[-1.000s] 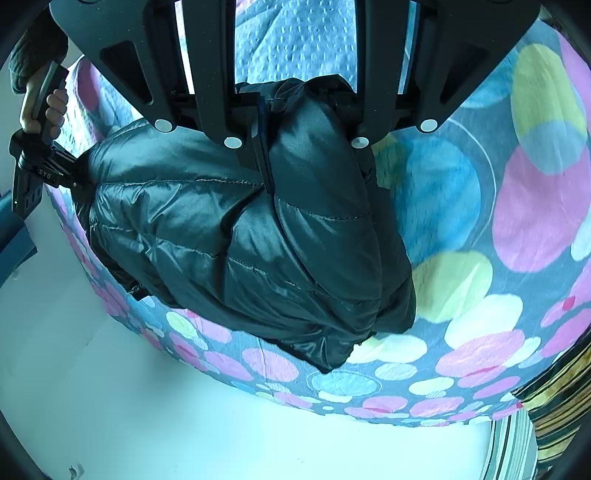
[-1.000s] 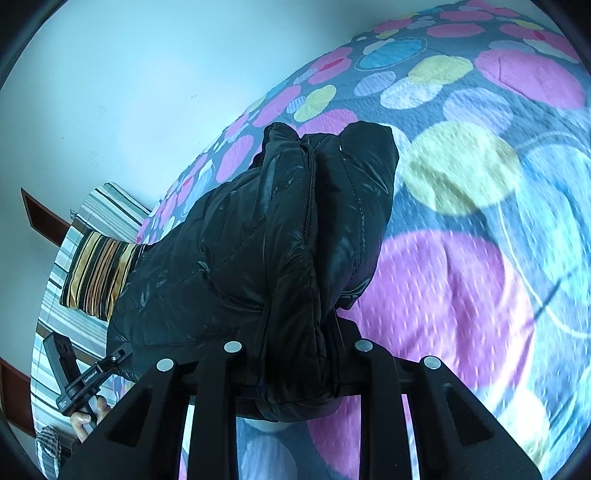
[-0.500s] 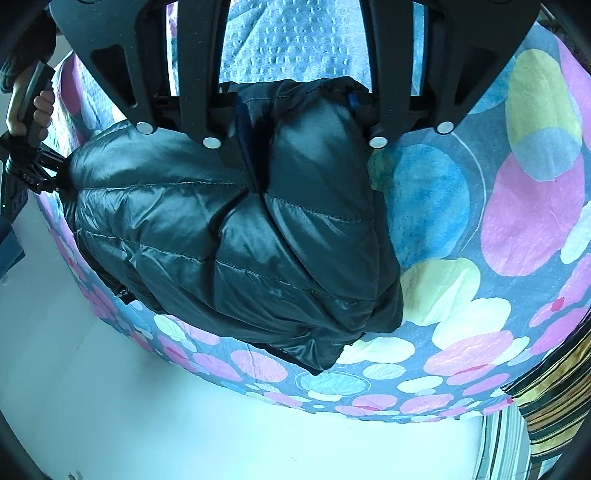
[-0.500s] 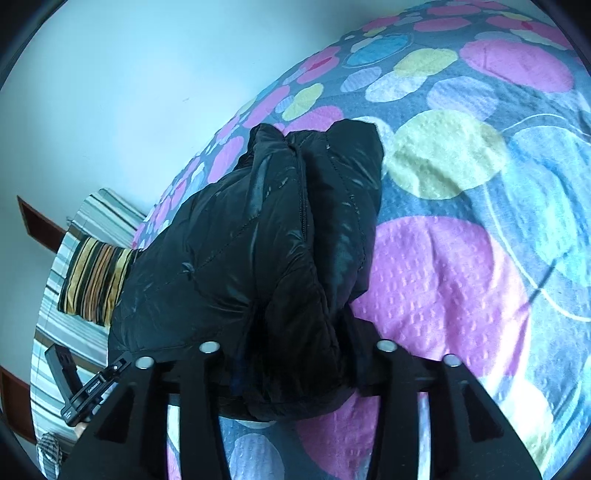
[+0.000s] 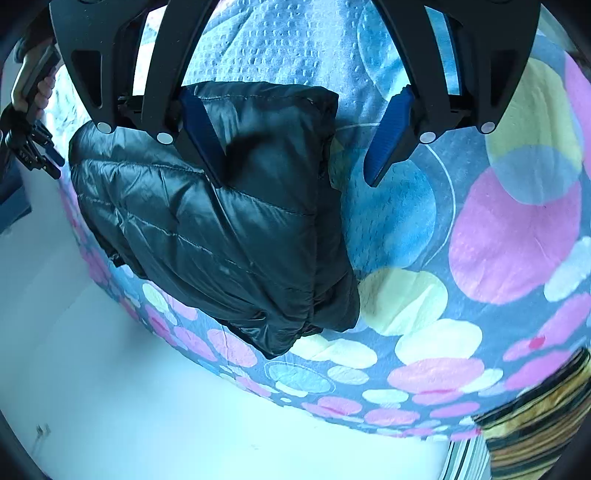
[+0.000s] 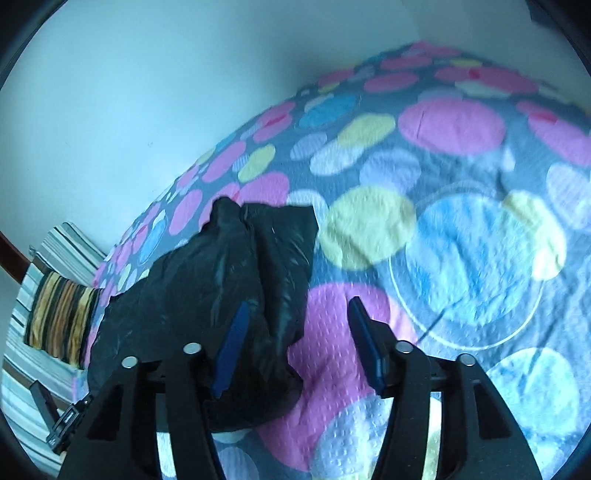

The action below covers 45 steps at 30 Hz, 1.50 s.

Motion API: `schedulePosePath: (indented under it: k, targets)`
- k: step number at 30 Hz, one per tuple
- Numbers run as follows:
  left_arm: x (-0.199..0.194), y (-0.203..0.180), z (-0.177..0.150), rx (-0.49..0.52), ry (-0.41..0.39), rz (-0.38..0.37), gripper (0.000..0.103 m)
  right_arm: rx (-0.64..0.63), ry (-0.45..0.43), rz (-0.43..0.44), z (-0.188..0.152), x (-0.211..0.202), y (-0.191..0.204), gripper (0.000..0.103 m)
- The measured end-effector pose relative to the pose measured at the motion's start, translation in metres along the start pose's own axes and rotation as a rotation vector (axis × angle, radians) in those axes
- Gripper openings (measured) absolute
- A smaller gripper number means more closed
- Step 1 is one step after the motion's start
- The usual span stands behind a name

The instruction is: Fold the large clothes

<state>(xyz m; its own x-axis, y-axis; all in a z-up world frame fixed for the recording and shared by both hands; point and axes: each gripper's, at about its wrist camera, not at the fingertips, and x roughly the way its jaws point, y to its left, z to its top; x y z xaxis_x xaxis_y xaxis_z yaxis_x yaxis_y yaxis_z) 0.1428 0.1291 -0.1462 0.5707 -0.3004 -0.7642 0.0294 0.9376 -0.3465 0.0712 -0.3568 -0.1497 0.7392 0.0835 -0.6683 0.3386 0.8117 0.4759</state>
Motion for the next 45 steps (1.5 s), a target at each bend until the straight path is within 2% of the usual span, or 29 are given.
schedulePosePath:
  k: [2, 4, 9, 12, 14, 18, 23, 28, 32, 34, 37, 39, 42, 45]
  targets:
    - [0.003, 0.000, 0.000, 0.002, 0.004, 0.008, 0.079, -0.059, -0.026, -0.004, 0.001, -0.007, 0.022, 0.033]
    - [0.006, 0.001, 0.001, 0.002, 0.010, 0.009, 0.080, -0.119, -0.028, 0.038, -0.001, -0.008, 0.050, 0.028]
    - [0.009, 0.006, 0.001, -0.015, 0.024, -0.009, 0.080, -0.275, 0.068, 0.184, -0.018, 0.019, 0.129, 0.026]
    - [0.004, 0.005, 0.002, -0.006, 0.014, -0.007, 0.080, -0.356, 0.118, 0.232, -0.030, 0.045, 0.170, 0.026]
    - [-0.001, 0.006, 0.005, -0.007, 0.000, -0.010, 0.080, -0.395, 0.144, 0.233, -0.037, 0.062, 0.188, 0.026]
    - [-0.002, 0.014, 0.015, -0.046, -0.002, -0.060, 0.084, -0.417, 0.228, 0.189, -0.053, 0.099, 0.199, 0.026]
    - [0.028, 0.020, 0.033, -0.079, 0.087, -0.138, 0.088, -0.436, 0.271, 0.134, -0.066, 0.116, 0.194, 0.024]
    - [0.049, 0.018, 0.047, -0.069, 0.122, -0.160, 0.090, -0.436, 0.286, 0.126, -0.068, 0.120, 0.193, 0.024]
    - [0.063, 0.014, 0.056, -0.049, 0.159, -0.150, 0.089, -0.441, 0.280, 0.125, -0.070, 0.121, 0.193, 0.024]
    - [0.071, 0.016, 0.059, -0.067, 0.188, -0.167, 0.086, -0.440, 0.280, 0.126, -0.069, 0.122, 0.193, 0.024]
    - [0.079, 0.019, 0.061, -0.091, 0.212, -0.204, 0.073, -0.438, 0.281, 0.127, -0.068, 0.123, 0.194, 0.024]
    - [0.078, 0.015, 0.060, -0.066, 0.202, -0.207, 0.055, -0.436, 0.280, 0.127, -0.068, 0.124, 0.193, 0.024]
    - [0.069, 0.004, 0.061, -0.014, 0.176, -0.202, 0.038, -0.436, 0.279, 0.124, -0.070, 0.125, 0.194, 0.024]
    - [0.055, -0.009, 0.065, 0.012, 0.148, -0.188, 0.030, -0.440, 0.279, 0.120, -0.070, 0.125, 0.194, 0.024]
